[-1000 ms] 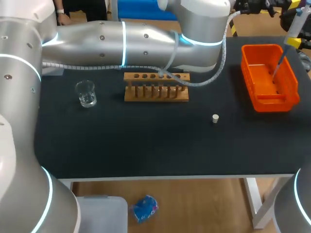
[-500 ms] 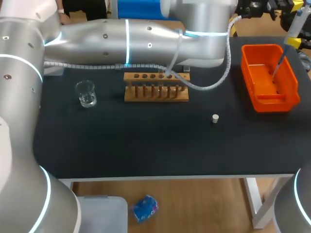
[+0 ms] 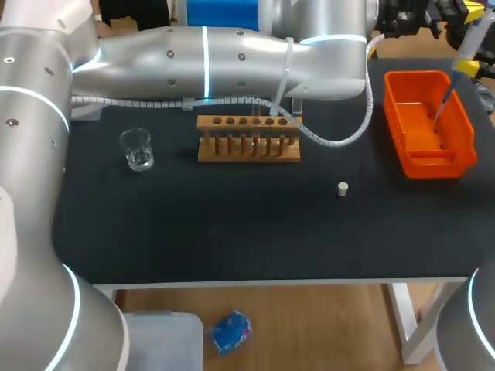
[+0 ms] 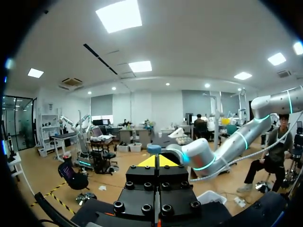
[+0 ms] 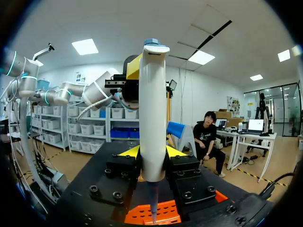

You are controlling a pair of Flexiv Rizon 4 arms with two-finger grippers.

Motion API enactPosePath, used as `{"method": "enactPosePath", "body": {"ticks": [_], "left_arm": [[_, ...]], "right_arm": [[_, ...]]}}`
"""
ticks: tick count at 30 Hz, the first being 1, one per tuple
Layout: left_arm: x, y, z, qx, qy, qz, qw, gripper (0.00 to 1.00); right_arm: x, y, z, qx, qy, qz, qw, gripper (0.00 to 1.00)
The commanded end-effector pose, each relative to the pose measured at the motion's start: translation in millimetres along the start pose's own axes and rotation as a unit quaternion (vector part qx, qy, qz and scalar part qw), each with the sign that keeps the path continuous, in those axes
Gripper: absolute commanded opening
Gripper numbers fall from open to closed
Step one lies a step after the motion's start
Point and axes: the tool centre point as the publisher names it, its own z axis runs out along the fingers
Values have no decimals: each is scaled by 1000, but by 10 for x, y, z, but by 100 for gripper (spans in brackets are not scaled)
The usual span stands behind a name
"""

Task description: Invert the test tube, pick up the pipette, mount the tip to pipette, aspirate from beaker and dispense into the tube, eject the tip, return the pipette, and cap with the stopper.

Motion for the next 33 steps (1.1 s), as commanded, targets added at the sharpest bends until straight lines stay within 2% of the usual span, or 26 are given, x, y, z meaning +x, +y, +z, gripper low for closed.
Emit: {"method": "enactPosePath", "body": {"ticks": [1, 15, 33], "left_arm": [[5, 48, 19, 24, -7, -1, 1000, 0], [-6, 89, 18, -17, -13, 0, 1000, 0], [-18, 230, 13, -16, -19, -13, 1000, 0]], "right_arm": [[-11, 3, -5, 0, 1, 0, 1000, 0], [-11, 3, -5, 0, 1, 0, 1000, 0], [-11, 3, -5, 0, 1, 0, 1000, 0]]}}
